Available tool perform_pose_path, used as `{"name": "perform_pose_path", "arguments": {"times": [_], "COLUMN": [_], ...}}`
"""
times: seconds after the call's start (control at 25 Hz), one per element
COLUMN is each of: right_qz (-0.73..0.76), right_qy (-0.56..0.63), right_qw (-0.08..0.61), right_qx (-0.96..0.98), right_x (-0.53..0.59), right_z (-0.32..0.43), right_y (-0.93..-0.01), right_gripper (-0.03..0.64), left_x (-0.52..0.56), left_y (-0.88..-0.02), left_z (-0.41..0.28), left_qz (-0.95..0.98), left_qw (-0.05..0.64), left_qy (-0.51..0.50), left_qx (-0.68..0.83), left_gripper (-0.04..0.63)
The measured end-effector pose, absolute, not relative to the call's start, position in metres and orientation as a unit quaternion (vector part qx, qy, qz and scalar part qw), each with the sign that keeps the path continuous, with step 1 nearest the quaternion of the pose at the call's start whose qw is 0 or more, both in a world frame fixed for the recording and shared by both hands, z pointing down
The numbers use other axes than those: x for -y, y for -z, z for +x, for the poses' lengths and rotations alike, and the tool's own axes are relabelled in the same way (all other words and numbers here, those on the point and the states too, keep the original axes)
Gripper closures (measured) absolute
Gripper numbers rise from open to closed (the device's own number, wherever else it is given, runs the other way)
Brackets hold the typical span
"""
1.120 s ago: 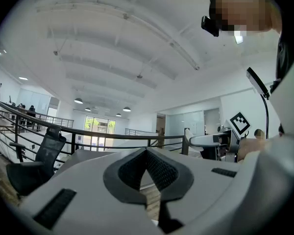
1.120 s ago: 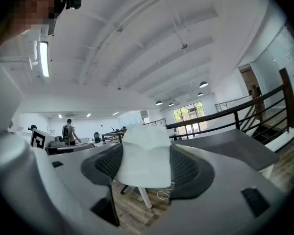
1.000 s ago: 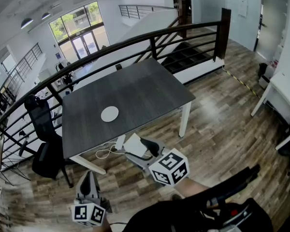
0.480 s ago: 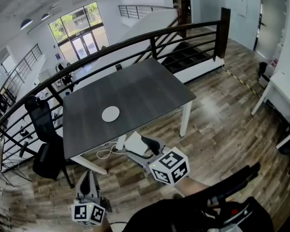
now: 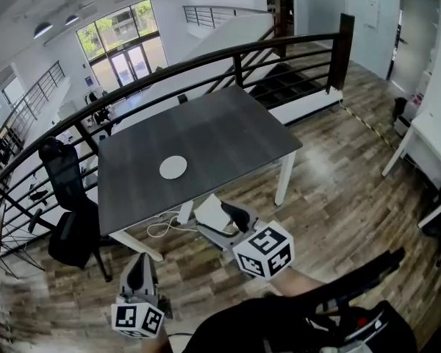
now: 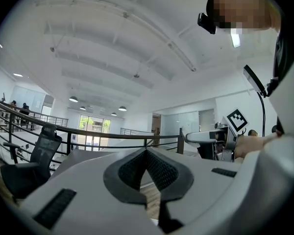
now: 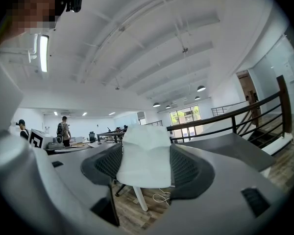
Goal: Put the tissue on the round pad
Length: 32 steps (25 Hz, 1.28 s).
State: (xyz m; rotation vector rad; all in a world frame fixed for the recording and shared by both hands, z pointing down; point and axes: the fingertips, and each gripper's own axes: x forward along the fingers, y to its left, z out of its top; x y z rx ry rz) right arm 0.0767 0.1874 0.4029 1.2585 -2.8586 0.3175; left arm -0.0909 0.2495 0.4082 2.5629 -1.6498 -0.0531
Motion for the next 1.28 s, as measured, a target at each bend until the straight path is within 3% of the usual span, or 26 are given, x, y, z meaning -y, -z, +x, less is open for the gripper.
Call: {"name": "perform_pose_path", "arguments": {"times": [0.48, 0.96, 1.28], "right_qz": [0.429, 0.397, 0.369], "right_qy": [-0.104, -0.108, -0.115], "right_qw": [0.005, -0.005, -0.009], "right_qx": [0.897, 0.912, 0.922], "right_x": [-0.203, -0.134, -0.060], "right_z": [0.060, 0.047, 0.080], "right_y": [-0.411, -0.413, -0.406], "right_gripper": [0.310, 0.310, 0.310], "left_x": [-0.256, -0.192, -0.128], "left_y": [-0.421, -0.419, -0.408], "left_z": [-0.109, -0.113, -0.073], "left_qz": [0.854, 0.841, 0.828], "left_qw": [0.041, 0.040, 0.031], "left_qy": [0.018, 0.011, -0.006], "left_qx": [0.518, 0.539, 0.560], "left_gripper": [0.601, 0.601, 0.601]}}
